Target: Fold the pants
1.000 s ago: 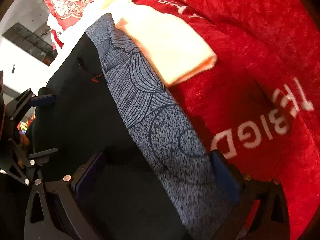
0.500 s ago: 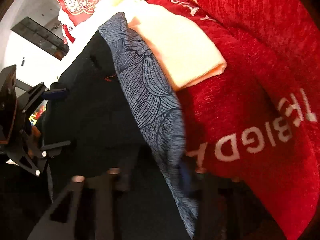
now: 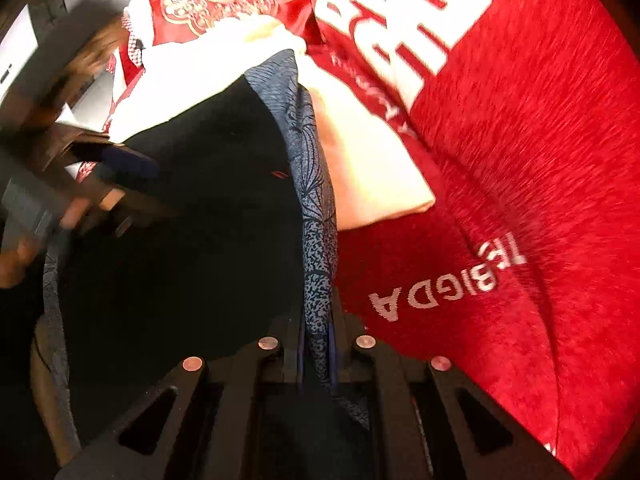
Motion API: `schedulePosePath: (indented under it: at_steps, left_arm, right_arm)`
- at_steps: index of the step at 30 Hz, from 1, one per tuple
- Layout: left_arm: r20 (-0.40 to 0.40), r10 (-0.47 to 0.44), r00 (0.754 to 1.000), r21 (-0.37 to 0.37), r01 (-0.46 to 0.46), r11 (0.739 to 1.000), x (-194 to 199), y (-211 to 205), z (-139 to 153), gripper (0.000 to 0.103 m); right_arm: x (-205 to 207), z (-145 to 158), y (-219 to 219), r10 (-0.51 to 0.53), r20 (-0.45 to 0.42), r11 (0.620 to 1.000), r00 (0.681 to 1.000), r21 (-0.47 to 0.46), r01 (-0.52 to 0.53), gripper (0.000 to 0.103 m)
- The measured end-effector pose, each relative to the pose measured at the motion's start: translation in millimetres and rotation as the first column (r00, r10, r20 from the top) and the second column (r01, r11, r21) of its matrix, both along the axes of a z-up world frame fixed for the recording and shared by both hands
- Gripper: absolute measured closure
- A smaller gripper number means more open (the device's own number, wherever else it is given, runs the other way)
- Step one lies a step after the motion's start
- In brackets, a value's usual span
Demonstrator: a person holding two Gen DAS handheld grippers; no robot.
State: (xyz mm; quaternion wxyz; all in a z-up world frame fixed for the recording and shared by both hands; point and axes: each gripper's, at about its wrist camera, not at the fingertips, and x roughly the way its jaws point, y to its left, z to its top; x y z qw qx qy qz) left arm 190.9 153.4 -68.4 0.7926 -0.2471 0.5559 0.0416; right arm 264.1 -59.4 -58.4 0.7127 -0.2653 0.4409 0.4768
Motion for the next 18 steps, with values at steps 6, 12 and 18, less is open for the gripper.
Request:
schedulePosePath:
  at_steps: [6, 12, 18]
  left_arm:
    - [0.040, 0.097, 0.994, -0.108, -0.092, 0.990, 7.9, 10.5, 21.9, 0.000]
    - [-0.052, 0.158, 0.986, -0.187, -0.165, 0.969, 5.2, 13.0, 10.1, 0.000]
    - [-0.047, 0.271, 0.962, -0.276, -0.273, 0.922, -45.3, 32.1, 27.3, 0.001]
  right_arm:
    - [-52.6, 26.6, -5.8, -0.008, 0.175, 1.000, 0.984, -0.009, 0.010, 0.094]
    - [-90.7, 26.1, -4.7, -0.007, 0.254, 0.999, 0.967, -0.037, 0.017, 0.099]
    - [-107.0, 29.3, -2.6, -0.022, 0.323, 0.998, 0.946, -0.056, 0.042, 0.099]
